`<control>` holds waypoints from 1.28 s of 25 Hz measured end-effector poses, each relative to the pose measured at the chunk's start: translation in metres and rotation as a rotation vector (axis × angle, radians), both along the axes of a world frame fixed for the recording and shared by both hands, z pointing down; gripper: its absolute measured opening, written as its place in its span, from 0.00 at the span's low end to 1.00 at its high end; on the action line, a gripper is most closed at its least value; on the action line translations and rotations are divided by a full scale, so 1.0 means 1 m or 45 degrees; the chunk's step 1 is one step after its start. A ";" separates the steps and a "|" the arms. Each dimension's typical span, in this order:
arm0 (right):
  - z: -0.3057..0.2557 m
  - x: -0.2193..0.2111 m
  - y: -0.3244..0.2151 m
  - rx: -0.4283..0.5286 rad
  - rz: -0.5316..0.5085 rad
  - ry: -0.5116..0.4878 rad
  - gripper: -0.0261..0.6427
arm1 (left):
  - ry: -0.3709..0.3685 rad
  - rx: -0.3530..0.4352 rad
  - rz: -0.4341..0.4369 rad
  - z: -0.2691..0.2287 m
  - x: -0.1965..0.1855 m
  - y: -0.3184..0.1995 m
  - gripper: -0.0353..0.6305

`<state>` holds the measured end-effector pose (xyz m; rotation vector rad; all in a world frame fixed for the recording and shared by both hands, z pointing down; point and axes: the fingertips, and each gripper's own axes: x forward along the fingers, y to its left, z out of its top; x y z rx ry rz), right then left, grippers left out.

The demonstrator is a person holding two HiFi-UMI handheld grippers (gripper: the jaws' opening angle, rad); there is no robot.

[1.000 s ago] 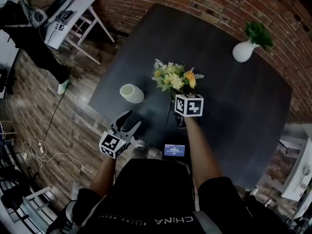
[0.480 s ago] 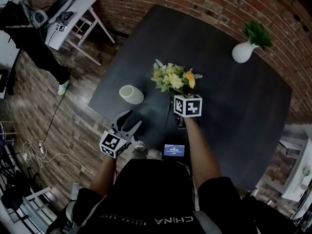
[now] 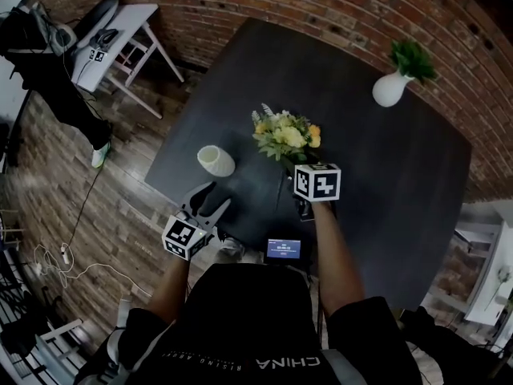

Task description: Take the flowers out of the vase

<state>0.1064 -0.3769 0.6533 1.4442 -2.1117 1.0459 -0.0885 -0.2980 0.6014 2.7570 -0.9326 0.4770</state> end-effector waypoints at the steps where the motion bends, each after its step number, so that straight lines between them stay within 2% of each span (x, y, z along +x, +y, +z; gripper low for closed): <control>1: -0.006 0.006 0.003 0.013 0.019 0.007 0.38 | 0.004 0.004 0.006 -0.002 0.001 0.000 0.39; 6: -0.053 0.027 0.017 0.147 0.094 0.066 0.38 | 0.018 0.035 0.052 -0.011 0.005 -0.003 0.39; 10: -0.102 0.033 0.023 0.311 0.121 0.101 0.38 | 0.025 0.063 0.076 -0.019 0.006 -0.006 0.39; 12: -0.128 0.022 0.025 0.415 0.067 0.056 0.38 | 0.027 0.070 0.084 -0.021 0.007 -0.007 0.39; 15: -0.150 -0.016 0.030 0.513 -0.111 -0.056 0.38 | 0.029 0.071 0.089 -0.024 0.011 -0.009 0.39; 17: -0.148 -0.046 0.039 0.512 -0.248 -0.104 0.38 | 0.000 0.078 0.092 -0.023 0.013 -0.009 0.39; 18: -0.144 -0.057 0.044 0.508 -0.302 -0.096 0.37 | -0.020 0.083 0.089 -0.023 0.013 -0.009 0.36; 19: -0.140 -0.065 0.049 0.507 -0.340 -0.072 0.37 | -0.034 0.088 0.084 -0.023 0.013 -0.009 0.28; 22: -0.135 -0.070 0.054 0.514 -0.360 -0.020 0.13 | -0.044 0.095 0.054 -0.026 0.012 -0.007 0.15; 24: -0.134 -0.066 0.055 0.512 -0.358 -0.026 0.06 | -0.036 0.091 0.025 -0.028 0.011 -0.006 0.10; 25: -0.133 -0.065 0.056 0.509 -0.367 -0.025 0.05 | -0.029 0.086 0.013 -0.029 0.011 -0.004 0.06; 32: -0.118 -0.057 0.068 0.483 -0.382 -0.006 0.05 | -0.008 0.057 -0.027 -0.023 0.019 0.010 0.06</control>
